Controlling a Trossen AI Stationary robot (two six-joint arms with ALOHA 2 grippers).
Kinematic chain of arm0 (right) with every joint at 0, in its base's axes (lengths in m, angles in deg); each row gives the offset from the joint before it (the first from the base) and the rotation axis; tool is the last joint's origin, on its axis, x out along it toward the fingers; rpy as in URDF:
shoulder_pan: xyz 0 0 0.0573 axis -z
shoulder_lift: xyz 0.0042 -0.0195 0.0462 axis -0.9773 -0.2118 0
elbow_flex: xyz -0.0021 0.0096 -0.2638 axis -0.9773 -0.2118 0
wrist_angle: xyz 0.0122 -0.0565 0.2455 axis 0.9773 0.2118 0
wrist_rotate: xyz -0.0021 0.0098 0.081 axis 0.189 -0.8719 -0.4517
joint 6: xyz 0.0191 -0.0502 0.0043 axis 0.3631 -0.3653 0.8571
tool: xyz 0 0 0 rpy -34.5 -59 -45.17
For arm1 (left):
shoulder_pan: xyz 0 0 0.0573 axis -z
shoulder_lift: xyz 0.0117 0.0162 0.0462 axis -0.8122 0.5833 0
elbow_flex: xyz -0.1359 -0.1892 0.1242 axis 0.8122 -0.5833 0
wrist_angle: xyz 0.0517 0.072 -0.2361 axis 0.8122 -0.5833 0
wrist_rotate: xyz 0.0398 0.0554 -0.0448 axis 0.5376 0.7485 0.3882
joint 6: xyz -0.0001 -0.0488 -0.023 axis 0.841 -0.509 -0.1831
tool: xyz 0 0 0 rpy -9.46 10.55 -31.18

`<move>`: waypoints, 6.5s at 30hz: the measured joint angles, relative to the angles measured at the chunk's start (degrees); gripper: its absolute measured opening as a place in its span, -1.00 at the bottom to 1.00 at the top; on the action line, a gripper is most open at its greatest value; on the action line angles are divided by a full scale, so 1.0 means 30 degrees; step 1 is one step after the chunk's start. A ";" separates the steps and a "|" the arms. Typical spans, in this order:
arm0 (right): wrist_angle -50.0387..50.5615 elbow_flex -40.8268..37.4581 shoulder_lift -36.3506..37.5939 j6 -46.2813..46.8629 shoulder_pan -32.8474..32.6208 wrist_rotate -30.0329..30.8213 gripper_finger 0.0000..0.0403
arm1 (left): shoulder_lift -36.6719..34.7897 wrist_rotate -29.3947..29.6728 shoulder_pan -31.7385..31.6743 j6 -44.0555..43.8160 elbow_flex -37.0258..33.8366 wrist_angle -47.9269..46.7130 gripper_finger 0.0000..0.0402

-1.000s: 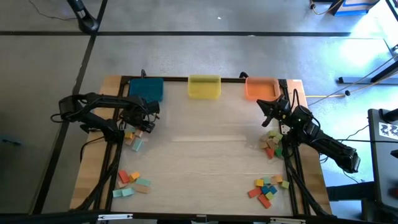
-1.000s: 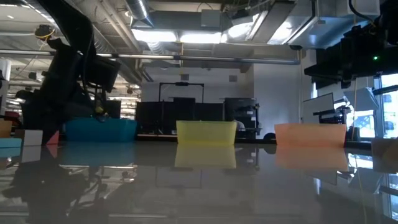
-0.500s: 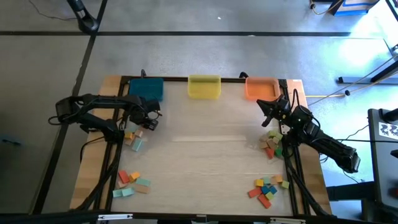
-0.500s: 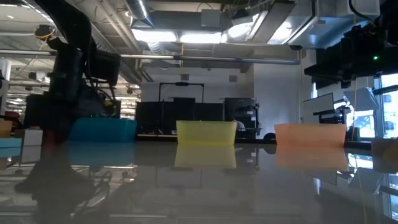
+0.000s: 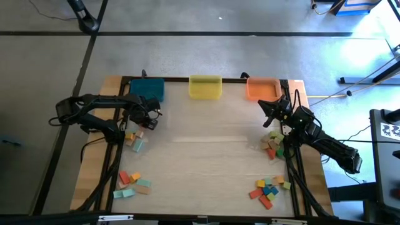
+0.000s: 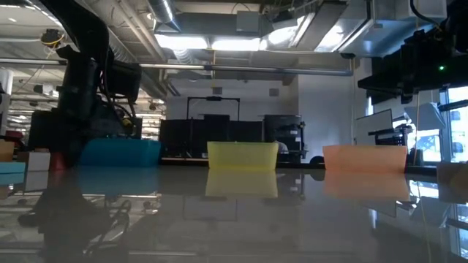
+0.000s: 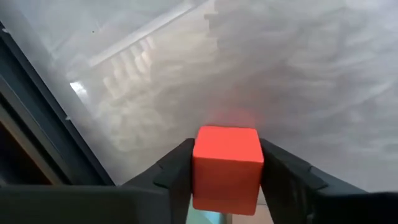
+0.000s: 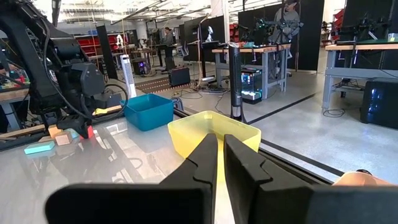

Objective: Sort blocks by size
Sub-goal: Put the orange square block into the blue bin, then put the brown square block into the blue bin

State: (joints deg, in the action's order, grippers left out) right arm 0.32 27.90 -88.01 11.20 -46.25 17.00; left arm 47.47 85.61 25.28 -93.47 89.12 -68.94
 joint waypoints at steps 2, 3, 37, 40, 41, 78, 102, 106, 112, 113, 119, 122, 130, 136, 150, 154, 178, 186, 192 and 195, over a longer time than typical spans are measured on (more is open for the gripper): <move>0.0000 0.0000 0.0007 0.0000 -0.0002 0.0000 -0.85 | -0.0004 0.0000 0.0000 0.0410 0.0031 -0.0029 -0.36; 0.0000 0.0000 0.0007 0.0000 0.0000 0.0000 -0.85 | -0.0018 0.0005 0.0000 0.0671 0.0038 -0.0039 -0.40; -0.0015 0.0000 0.0003 0.0000 0.0000 0.0015 -0.85 | -0.1659 0.5637 -0.3178 0.6749 0.6318 0.4202 -0.31; -0.0015 0.0000 0.0005 0.0000 -0.0001 0.0029 -0.85 | -0.0855 0.5855 -0.4030 0.7280 0.6311 0.4690 -0.31; -0.0015 0.0000 0.0004 0.0000 -0.0004 0.0029 -0.85 | -0.0590 0.5858 -0.4287 0.7412 0.6311 0.4801 -0.31; -0.0007 0.0000 0.0006 0.0000 0.0003 0.0080 -0.85 | -0.1931 0.3109 0.1659 0.2768 0.6311 -0.1548 0.02; 0.0000 0.0000 0.0000 0.0007 0.0004 0.0066 -0.85 | -0.1617 0.0988 0.8206 -0.7733 0.3960 -0.6040 0.02; 0.0000 0.0000 0.0000 0.0007 0.0004 0.0066 -0.85 | -0.1617 0.0287 0.8357 -0.8161 0.2627 -0.5284 0.02; 0.0000 0.0000 0.0002 0.0007 -0.0002 0.0066 -0.85 | -0.1610 0.0153 0.8272 -0.8195 0.1262 -0.3910 0.02; 0.0000 0.0000 0.0000 0.0007 -0.0001 0.0066 -0.85 | -0.1610 0.0158 0.8242 -0.8142 0.1046 -0.3694 0.02; 0.0000 0.0000 0.0003 0.0007 0.0000 0.0066 -0.85 | -0.1610 -0.0165 0.8167 -0.8167 -0.0285 -0.1942 0.02; 0.0000 0.0000 0.0003 0.0007 -0.0004 0.0066 -0.85 | -0.1610 -0.0606 0.8167 -0.8143 -0.0830 -0.0846 0.02; 0.0000 0.0000 0.0004 0.0007 -0.0004 0.0066 -0.85 | -0.1650 -0.1239 0.8160 -0.7646 -0.1373 0.0359 0.02; 0.0037 0.0000 0.0000 0.0007 -0.0004 0.0066 -0.85 | -0.1661 -0.1239 0.8160 -0.7271 -0.1397 0.0402 0.01; 0.0721 0.0000 0.0005 0.0007 -0.0004 0.0066 -0.85 | -0.1598 -0.1411 0.8160 -0.5619 -0.1169 0.0463 -0.41; 0.0721 0.0000 0.0007 0.0007 -0.0004 0.0066 -0.85 | -0.1596 -0.1581 0.8174 -0.4564 -0.0193 0.0453 -0.36; 0.0692 0.0000 0.0003 0.0066 0.0000 0.0073 -0.85 | -0.1610 0.4642 0.1990 0.3292 0.5305 0.1832 -0.34; 0.0681 0.0000 0.0003 0.0080 0.0001 0.0707 -0.85 | -0.1625 0.5140 -0.1193 0.5729 0.5305 0.3981 -0.33; 0.0663 0.0000 0.0000 0.0080 0.0004 0.0718 -0.85 | -0.1632 0.5245 -0.2929 0.7260 0.5305 0.5118 -0.33; 0.0670 0.0000 0.0002 0.0080 -0.0004 0.0714 -0.85 | -0.1632 0.5246 -0.3689 0.7668 0.5305 0.5528 -0.33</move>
State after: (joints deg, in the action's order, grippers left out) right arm 2.33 27.90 -88.00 11.44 -46.26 19.14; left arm 42.57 101.35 14.21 -70.46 105.03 -52.36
